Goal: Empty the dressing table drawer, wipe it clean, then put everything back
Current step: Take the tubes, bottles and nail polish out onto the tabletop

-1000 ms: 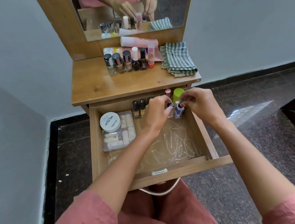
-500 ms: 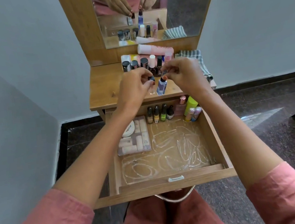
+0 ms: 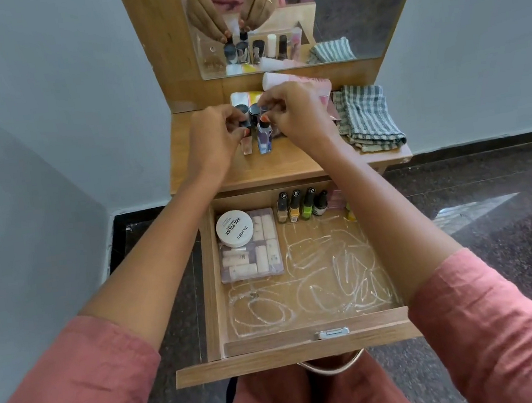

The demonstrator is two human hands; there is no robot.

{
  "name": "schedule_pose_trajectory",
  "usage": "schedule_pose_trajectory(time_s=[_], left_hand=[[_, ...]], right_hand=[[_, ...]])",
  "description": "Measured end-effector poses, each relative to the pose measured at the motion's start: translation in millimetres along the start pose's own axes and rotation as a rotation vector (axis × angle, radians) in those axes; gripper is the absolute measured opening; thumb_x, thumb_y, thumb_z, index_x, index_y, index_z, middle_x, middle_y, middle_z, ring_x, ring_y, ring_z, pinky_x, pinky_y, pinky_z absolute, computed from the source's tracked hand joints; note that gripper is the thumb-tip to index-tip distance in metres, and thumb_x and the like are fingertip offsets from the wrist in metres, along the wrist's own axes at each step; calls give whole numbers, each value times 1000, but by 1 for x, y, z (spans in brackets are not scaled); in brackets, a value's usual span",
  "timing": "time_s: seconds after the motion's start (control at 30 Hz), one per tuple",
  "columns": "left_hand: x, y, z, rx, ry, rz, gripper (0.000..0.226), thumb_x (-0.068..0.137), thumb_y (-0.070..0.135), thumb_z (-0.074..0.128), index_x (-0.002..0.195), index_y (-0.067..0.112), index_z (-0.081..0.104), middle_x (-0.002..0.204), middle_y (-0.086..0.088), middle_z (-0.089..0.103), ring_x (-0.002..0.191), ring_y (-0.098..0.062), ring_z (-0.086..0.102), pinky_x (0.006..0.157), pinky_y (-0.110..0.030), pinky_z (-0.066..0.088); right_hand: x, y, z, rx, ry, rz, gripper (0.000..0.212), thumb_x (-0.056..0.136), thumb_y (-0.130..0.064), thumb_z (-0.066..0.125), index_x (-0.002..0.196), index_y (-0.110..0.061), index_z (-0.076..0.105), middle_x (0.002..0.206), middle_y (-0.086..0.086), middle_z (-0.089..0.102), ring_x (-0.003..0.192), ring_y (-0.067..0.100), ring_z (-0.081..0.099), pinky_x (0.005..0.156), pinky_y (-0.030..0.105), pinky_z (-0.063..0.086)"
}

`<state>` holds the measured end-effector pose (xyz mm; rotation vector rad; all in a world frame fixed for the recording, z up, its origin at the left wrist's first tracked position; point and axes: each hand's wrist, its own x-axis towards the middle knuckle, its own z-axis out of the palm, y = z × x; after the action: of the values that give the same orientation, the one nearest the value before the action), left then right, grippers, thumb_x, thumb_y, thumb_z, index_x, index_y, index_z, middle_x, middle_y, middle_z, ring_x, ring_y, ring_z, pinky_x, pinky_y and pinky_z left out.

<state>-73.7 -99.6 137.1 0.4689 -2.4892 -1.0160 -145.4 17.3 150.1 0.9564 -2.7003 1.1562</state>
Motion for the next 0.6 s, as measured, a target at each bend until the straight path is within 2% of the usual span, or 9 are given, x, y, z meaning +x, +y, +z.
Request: schedule_pose_trajectory(time_s=[0.07,0.13,0.2,0.3,0.43,0.53,0.6], left_hand=[[1,-2,1,2,-3,-3,22,81,5,65,103,4,67,100,-11,68,83,-8,57,72,-12,42],[2,-3,1,5,-1,-8,22,82,6,65,104,4,67,101,-11,68,84,-7,56,72,-12,41],[3,-4,1,9,1,-6,23,82,6,64,105,4,66,101,-10,68,84,-6,56,67,-5,40],[3,-4,0,10,-2,2,23,82,4,64,105,4,66,102,-11,68,83,-6,55,62,5,37],[3,-2,-1,18,-2,3,23,83,5,64,106,4,66,104,-10,67,84,-5,54,61,5,37],[1,0,-2,20,7,11,24,82,4,64,106,4,66,106,-11,66,84,-5,54,61,3,39],[0,2,-3,17,12,15,24,82,3,64,106,3,65,107,-11,65,84,-6,54,66,-2,41]], right_hand=[[2,-1,1,7,-10,10,24,83,4,54,101,-4,68,97,11,69,86,17,64,80,36,54],[3,-2,2,5,-17,-1,24,84,5,53,102,-4,67,98,12,69,86,16,63,78,27,52],[3,-4,3,-3,-20,-21,25,84,5,53,103,-3,67,99,12,68,83,11,59,70,14,46],[4,-6,4,11,-21,-33,23,85,2,56,105,-2,66,101,12,68,83,7,55,65,5,42],[2,-6,5,10,-21,-45,23,85,-2,59,107,-2,65,103,12,68,88,11,59,74,10,42],[1,-4,4,5,-22,-44,24,85,-1,58,108,-2,64,101,11,67,83,8,55,66,3,41],[0,-2,3,12,-22,-35,27,84,2,56,110,-2,63,100,12,67,81,7,54,64,2,41]])
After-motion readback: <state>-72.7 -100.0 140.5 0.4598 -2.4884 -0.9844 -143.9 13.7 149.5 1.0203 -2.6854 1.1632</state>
